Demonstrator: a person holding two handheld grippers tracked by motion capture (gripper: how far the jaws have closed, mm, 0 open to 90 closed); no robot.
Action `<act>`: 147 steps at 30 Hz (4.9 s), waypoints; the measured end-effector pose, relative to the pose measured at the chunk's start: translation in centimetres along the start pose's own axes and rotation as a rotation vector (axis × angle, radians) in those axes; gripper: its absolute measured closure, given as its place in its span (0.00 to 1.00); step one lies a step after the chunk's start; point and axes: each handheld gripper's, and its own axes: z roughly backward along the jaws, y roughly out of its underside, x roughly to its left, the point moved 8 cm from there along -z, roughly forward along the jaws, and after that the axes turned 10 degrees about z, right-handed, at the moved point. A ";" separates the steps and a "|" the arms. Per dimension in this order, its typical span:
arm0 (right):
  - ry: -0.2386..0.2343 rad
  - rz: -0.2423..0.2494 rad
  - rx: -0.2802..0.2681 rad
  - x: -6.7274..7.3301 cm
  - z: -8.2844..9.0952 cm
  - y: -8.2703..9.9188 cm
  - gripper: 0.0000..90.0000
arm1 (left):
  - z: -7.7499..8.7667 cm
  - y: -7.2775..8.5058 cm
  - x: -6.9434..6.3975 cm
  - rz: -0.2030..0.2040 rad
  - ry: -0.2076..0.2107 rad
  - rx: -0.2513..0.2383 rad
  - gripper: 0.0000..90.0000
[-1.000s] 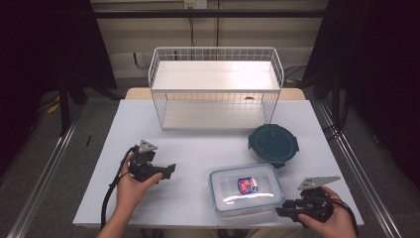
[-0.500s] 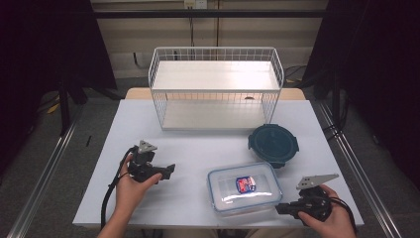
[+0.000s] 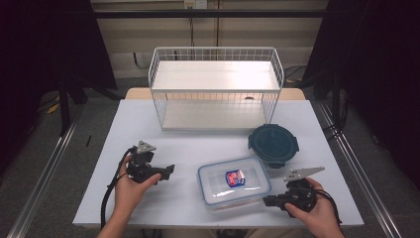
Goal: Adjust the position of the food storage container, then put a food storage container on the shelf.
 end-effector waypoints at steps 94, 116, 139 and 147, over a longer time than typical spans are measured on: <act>-0.027 -0.528 -0.381 -3.2 -5.6 -6.2 0.42 | 0.5 3.0 -7.3 0.403 0.547 0.108 0.32; -0.063 -0.665 -0.485 -3.3 -4.0 -6.4 0.61 | 1.5 2.9 -6.8 0.597 0.558 0.096 0.51; -0.097 -0.632 -0.664 -3.4 -1.5 -8.4 0.65 | 3.0 0.0 -7.0 0.627 0.591 -0.083 0.59; -0.106 -0.603 -0.685 -3.2 -0.7 -9.4 0.65 | 4.1 -1.6 -7.0 0.610 0.597 -0.142 0.60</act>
